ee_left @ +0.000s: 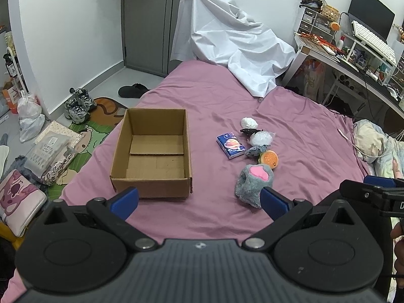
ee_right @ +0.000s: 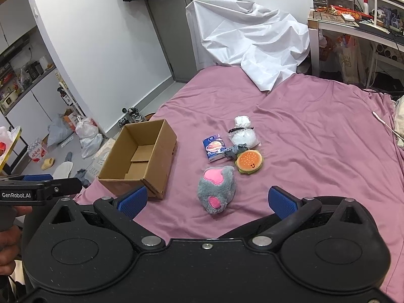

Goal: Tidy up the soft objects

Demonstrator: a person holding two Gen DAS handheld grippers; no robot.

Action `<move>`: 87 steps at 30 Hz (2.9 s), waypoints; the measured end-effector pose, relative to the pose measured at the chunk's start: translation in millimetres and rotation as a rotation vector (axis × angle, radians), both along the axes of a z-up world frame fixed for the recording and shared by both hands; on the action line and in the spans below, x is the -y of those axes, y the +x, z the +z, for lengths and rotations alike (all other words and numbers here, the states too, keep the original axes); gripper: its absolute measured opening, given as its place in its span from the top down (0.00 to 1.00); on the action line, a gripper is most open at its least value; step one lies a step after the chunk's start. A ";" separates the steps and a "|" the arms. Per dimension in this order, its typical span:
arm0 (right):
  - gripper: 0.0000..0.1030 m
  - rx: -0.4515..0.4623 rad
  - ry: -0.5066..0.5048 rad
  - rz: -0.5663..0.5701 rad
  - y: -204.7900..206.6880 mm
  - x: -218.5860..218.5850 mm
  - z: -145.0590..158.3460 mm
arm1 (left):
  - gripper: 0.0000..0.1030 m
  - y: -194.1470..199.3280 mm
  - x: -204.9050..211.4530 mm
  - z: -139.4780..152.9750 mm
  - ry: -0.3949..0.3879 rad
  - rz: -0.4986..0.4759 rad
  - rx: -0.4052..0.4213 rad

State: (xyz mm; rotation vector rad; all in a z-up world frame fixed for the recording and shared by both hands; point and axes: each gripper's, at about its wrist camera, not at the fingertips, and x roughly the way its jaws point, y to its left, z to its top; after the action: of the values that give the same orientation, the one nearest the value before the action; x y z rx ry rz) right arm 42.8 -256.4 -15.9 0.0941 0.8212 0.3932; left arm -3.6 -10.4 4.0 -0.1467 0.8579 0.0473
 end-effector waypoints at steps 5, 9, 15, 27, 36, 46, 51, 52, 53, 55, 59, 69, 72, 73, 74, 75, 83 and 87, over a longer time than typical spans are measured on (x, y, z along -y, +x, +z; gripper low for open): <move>0.00 -0.003 -0.001 0.001 1.1 1.0 0.4 | 0.01 2.3 3.0 -0.4 -0.003 -0.010 -0.001; 0.00 -0.004 -0.005 -0.001 0.9 0.3 0.3 | 0.01 2.7 3.1 0.2 -0.009 -0.018 -0.001; 0.00 -0.002 -0.015 0.001 1.5 -1.9 -0.3 | 0.01 0.9 2.6 2.7 -0.015 -0.022 0.006; 0.00 -0.002 -0.043 -0.003 -1.1 -7.7 2.5 | 0.01 -0.6 3.6 7.6 -0.031 -0.044 0.018; 0.00 0.006 -0.035 -0.015 1.3 -4.6 4.6 | 0.01 6.0 11.2 11.0 -0.033 -0.066 0.024; 0.00 -0.021 -0.002 -0.047 15.0 10.1 -2.6 | 0.02 22.7 21.8 5.4 -0.073 -0.081 0.032; 0.00 -0.047 0.034 -0.045 24.1 18.7 -11.1 | 0.03 34.2 29.0 -4.5 -0.085 -0.080 0.017; 0.00 -0.052 0.038 -0.045 26.5 20.1 -13.4 | 0.03 36.6 30.4 -6.7 -0.089 -0.081 0.013; 0.00 -0.056 0.040 -0.043 28.4 20.9 -15.5 | 0.03 38.4 31.8 -9.1 -0.093 -0.083 0.011; 0.00 -0.065 0.040 -0.037 32.6 21.9 -19.7 | 0.03 42.7 34.9 -13.5 -0.097 -0.085 0.006; 0.00 -0.088 0.049 -0.033 42.5 24.9 -28.3 | 0.04 51.9 42.8 -22.7 -0.100 -0.089 0.001; 0.03 -0.139 0.118 -0.027 68.9 35.0 -49.4 | 0.35 77.4 57.8 -51.3 -0.122 -0.062 -0.053; 0.11 -0.153 0.130 -0.023 79.8 35.9 -57.5 | 0.42 85.1 64.4 -59.9 -0.133 -0.064 -0.073; 0.11 -0.158 0.137 -0.025 82.7 36.7 -60.5 | 0.44 87.7 66.9 -62.8 -0.136 -0.064 -0.081; 0.12 -0.165 0.143 -0.029 85.6 37.5 -62.9 | 0.46 90.2 69.6 -64.9 -0.137 -0.067 -0.087; 0.13 -0.171 0.146 -0.033 88.8 38.2 -65.6 | 0.47 92.2 72.7 -66.8 -0.137 -0.071 -0.091; 0.40 -0.267 0.209 -0.049 110.3 44.3 -90.7 | 0.58 113.9 94.8 -84.9 -0.151 -0.091 -0.121; 0.57 -0.337 0.266 -0.062 122.9 48.3 -108.0 | 0.58 124.9 106.0 -96.5 -0.160 -0.095 -0.142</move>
State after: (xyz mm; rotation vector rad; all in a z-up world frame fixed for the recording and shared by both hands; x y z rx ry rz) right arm 165.7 -304.7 -123.8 0.4419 1.0912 0.4329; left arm 121.2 -116.4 -92.5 -0.2544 1.0092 -0.1015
